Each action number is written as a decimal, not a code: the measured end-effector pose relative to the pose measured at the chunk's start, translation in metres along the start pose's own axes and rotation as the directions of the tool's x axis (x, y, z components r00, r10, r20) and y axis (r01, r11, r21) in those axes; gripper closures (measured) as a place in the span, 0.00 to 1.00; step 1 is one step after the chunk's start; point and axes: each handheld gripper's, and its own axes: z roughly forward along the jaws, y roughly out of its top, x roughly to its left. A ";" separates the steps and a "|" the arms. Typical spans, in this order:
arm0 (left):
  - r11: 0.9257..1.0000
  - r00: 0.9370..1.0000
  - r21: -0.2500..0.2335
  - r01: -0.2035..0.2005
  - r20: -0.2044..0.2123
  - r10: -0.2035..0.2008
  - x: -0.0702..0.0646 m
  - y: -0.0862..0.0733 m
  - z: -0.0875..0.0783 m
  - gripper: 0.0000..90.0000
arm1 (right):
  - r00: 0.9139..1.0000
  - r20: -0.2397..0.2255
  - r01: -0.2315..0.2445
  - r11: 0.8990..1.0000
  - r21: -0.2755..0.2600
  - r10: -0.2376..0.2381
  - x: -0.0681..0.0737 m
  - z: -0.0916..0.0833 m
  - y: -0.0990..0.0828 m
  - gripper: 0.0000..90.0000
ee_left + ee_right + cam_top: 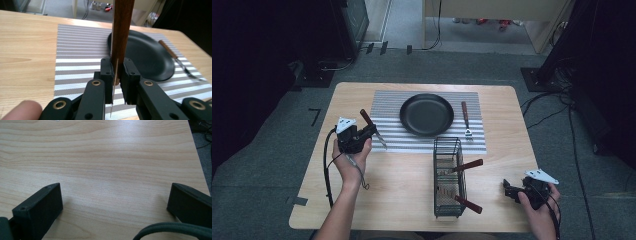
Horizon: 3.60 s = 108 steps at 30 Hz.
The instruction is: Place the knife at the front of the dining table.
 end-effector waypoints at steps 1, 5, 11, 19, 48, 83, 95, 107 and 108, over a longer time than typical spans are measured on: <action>1.000 1.000 0.007 -0.005 -0.007 0.005 0.000 0.001 0.002 0.91 | 1.000 0.000 0.001 1.000 0.000 -0.001 0.000 0.000 0.000 0.00; 1.000 1.000 0.028 -0.007 -0.025 0.007 -0.001 0.005 0.009 0.91 | 1.000 0.001 -0.002 1.000 0.001 0.002 0.000 0.000 0.000 0.00; 0.999 0.999 0.042 0.003 -0.051 -0.001 -0.004 0.012 0.021 0.91 | 1.000 0.000 0.001 1.000 0.000 -0.001 0.000 0.000 0.000 0.00; 0.996 0.995 0.058 0.073 -0.077 -0.069 0.004 0.020 0.056 0.91 | 1.000 0.001 0.001 1.000 0.001 -0.001 0.000 0.000 0.000 0.00; 0.934 0.962 0.266 0.239 -0.194 -0.191 0.039 0.039 0.166 0.91 | 1.000 0.002 -0.001 1.000 0.002 0.001 0.000 0.001 0.001 0.00; 0.921 0.955 0.310 0.236 -0.252 -0.160 0.035 0.028 0.181 0.87 | 1.000 0.000 0.001 1.000 0.002 -0.001 -0.001 0.001 0.001 0.00; 0.929 0.965 0.300 0.217 -0.211 -0.157 0.038 0.027 0.176 0.69 | 1.000 0.000 0.002 1.000 0.001 -0.002 -0.001 0.001 0.001 0.00; 0.957 0.969 0.167 0.238 -0.111 -0.222 0.048 0.039 0.125 0.43 | 1.000 0.000 0.000 1.000 0.001 0.000 0.000 0.001 0.001 0.00; 0.958 0.970 0.166 0.232 -0.105 -0.217 0.049 0.038 0.119 0.41 | 1.000 0.000 -0.001 1.000 0.001 0.001 0.000 0.001 0.001 0.00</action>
